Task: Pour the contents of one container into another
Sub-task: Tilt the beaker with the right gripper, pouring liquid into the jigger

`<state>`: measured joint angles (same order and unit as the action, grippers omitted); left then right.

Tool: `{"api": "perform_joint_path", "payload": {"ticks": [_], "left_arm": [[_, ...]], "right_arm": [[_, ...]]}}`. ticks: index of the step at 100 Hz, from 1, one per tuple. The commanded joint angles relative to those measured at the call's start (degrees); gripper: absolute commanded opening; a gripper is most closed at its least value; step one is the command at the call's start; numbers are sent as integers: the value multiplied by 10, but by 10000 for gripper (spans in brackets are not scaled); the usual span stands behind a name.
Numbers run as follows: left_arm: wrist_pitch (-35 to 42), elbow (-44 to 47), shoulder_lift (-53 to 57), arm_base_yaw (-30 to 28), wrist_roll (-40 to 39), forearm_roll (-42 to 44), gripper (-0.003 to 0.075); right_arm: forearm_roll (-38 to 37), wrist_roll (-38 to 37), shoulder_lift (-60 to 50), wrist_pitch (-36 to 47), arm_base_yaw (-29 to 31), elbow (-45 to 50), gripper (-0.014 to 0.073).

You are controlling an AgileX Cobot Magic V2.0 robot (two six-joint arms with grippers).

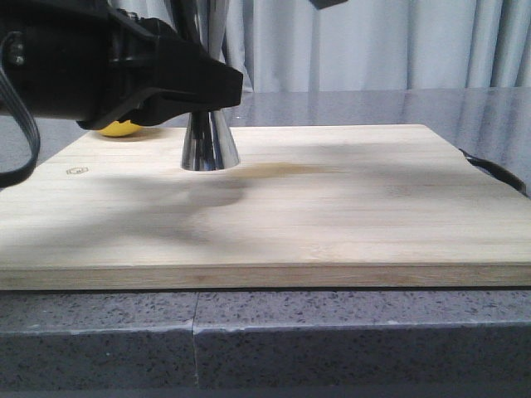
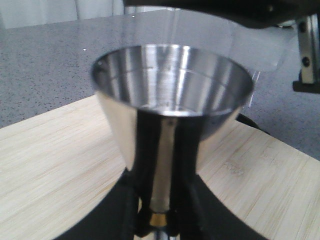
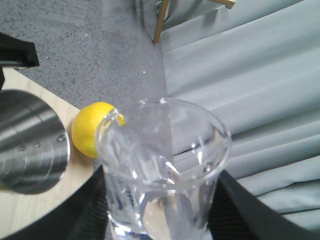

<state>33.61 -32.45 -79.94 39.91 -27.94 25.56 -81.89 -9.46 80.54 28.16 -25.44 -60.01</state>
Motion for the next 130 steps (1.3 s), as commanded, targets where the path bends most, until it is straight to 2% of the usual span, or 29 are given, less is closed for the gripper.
{"api": "perform_joint_path", "payload": {"ticks": [1, 130], "left_arm": [[43, -18, 19, 6, -7, -10, -19], [43, -18, 19, 6, -7, -10, -19]], "right_arm": [[9, 4, -24, 9, -1, -22, 279], [-75, 4, -24, 0, -1, -22, 279]]}}
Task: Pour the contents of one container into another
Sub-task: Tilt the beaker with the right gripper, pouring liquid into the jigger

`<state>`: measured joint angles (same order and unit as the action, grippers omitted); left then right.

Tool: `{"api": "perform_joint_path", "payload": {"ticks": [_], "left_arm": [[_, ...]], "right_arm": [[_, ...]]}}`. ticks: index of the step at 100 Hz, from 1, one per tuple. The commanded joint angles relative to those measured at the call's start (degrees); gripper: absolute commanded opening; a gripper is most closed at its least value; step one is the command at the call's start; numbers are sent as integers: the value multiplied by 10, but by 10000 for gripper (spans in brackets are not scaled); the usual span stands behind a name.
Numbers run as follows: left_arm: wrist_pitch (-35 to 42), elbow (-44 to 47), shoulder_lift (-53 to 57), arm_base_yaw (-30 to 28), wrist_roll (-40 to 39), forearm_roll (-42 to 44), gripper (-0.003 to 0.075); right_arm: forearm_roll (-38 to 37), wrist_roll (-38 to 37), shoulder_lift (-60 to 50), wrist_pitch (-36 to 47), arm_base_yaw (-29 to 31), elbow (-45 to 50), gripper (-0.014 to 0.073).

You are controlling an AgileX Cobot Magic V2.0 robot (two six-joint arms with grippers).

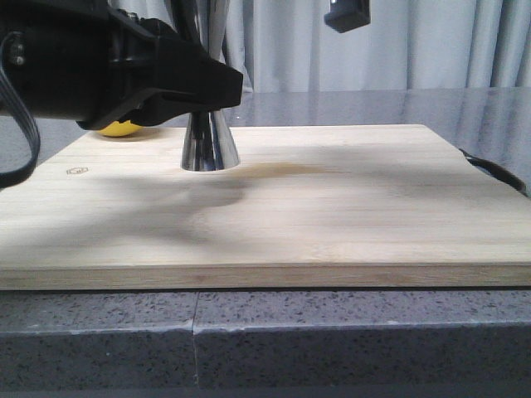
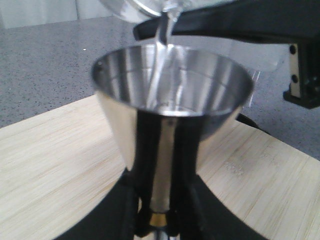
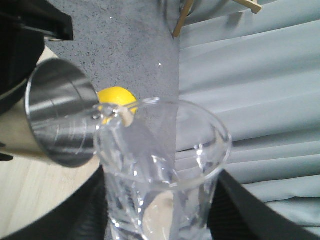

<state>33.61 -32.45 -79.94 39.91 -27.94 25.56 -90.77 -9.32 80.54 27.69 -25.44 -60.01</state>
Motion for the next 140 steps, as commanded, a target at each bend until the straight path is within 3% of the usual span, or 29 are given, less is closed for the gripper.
{"api": "perform_joint_path", "payload": {"ticks": [1, 140], "left_arm": [[43, -18, 19, 6, -7, -10, -19], [39, -18, 18, 6, -7, 12, -19]], "right_arm": [[14, 2, -24, 5, -1, -22, 279], [8, 32, -25, 3, -1, -23, 279]]}}
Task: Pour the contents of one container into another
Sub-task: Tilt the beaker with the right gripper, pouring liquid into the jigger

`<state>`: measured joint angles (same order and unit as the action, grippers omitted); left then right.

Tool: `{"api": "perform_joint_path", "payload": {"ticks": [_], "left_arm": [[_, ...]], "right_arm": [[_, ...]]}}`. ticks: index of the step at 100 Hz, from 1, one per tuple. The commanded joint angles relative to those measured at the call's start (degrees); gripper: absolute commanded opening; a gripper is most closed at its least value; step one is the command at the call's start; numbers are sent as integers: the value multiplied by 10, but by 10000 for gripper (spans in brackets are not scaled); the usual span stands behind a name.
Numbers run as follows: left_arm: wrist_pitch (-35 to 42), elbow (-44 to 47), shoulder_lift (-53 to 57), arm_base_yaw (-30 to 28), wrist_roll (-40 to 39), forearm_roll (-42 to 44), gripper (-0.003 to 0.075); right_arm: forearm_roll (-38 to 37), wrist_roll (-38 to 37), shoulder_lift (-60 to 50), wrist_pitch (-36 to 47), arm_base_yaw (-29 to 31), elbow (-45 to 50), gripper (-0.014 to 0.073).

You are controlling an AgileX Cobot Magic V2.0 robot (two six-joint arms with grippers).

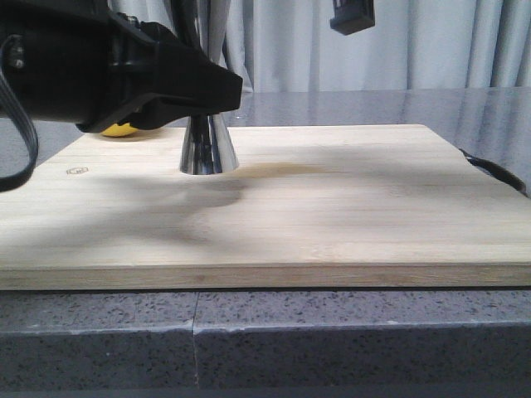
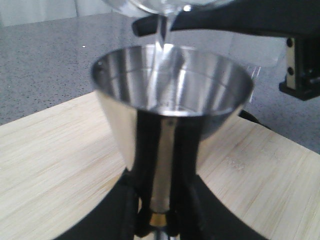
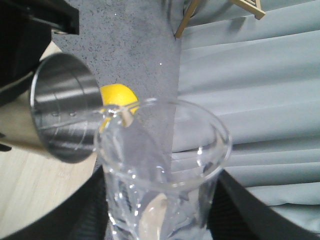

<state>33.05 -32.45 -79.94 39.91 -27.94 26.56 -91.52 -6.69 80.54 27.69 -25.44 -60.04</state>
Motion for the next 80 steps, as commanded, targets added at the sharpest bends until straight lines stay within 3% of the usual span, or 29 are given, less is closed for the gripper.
{"api": "perform_joint_path", "payload": {"ticks": [1, 80], "left_arm": [[44, -18, 18, 6, -7, 2, -19], [44, -18, 17, 6, -7, 2, -19]], "right_arm": [[16, 5, -25, 3, -1, -22, 279], [0, 5, -37, 1, -1, -34, 279]]}}
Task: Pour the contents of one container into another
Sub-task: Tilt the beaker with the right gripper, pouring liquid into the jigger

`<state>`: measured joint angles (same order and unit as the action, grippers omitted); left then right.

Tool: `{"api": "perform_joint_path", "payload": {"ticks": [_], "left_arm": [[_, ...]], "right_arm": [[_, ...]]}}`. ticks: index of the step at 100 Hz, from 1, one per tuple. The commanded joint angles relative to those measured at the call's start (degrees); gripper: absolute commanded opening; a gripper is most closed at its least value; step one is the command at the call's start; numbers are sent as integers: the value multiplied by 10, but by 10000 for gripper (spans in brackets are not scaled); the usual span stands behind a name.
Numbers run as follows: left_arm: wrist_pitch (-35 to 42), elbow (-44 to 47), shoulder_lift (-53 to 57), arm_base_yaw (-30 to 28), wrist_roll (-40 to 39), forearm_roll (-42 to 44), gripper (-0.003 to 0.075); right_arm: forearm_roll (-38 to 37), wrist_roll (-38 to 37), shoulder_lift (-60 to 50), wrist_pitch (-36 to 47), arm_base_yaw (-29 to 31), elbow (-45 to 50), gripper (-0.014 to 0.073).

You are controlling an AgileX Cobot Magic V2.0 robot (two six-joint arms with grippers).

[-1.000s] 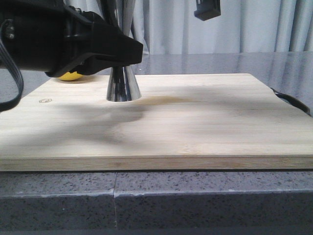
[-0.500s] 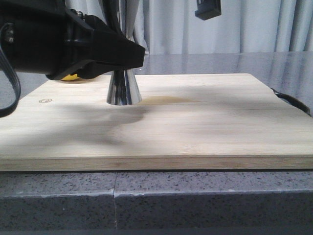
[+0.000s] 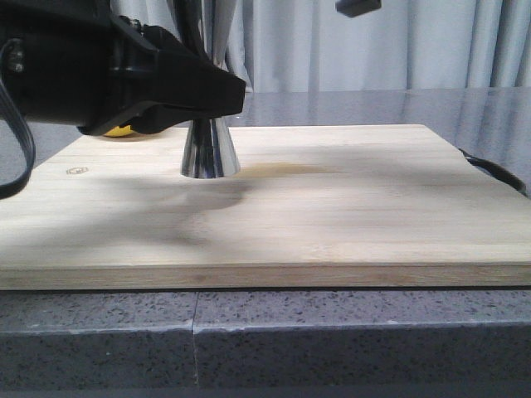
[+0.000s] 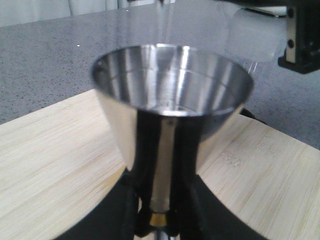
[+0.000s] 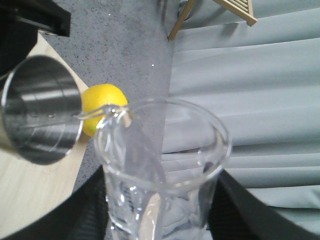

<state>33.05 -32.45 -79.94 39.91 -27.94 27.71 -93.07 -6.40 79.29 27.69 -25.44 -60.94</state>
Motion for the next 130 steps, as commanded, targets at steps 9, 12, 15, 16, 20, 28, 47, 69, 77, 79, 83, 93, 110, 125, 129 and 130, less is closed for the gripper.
{"api": "perform_joint_path", "payload": {"ticks": [9, 12, 15, 16, 20, 28, 47, 69, 77, 79, 83, 93, 110, 125, 129, 130], "left_arm": [[44, -18, 17, 6, -8, -10, -19], [44, -18, 17, 6, -8, -10, -19], [44, -18, 17, 6, -8, -10, -19], [44, -18, 17, 6, -8, -10, -19], [44, -18, 17, 6, -8, -10, -19], [44, -18, 17, 6, -8, -10, -19], [44, -18, 17, 6, -8, -10, -19], [44, -18, 17, 6, -8, -10, -19], [44, -18, 17, 6, -8, -10, -19], [44, -18, 17, 6, -8, -10, -19], [44, -18, 17, 6, -8, -10, -19], [44, -18, 17, 6, -8, -10, -19], [44, -18, 17, 6, -8, -10, -19], [44, -18, 17, 6, -8, -10, -19], [44, -18, 17, 6, -8, -10, -19], [44, -18, 17, 6, -8, -10, -19]], "right_arm": [[14, 2, -25, 1, -1, -25, 279], [13, 2, -25, 2, -1, -25, 279], [13, 2, -25, 2, -1, -25, 279], [13, 2, -25, 2, -1, -25, 279], [13, 2, -25, 2, -1, -25, 279], [2, 2, -25, 2, -1, -25, 279], [-7, 2, -25, 2, -1, -25, 279], [-32, 2, -25, 2, -1, -25, 279], [-32, 2, -25, 2, -1, -25, 279], [-33, 2, -25, 2, -1, -25, 279], [-33, 2, -25, 2, -1, -25, 279], [-41, 2, -25, 2, -1, -25, 279], [-51, 2, -25, 2, -1, -25, 279], [-61, 2, -25, 1, -1, -25, 279], [-61, 2, -25, 1, -1, -25, 279], [-61, 2, -25, 1, -1, -25, 279]]}}
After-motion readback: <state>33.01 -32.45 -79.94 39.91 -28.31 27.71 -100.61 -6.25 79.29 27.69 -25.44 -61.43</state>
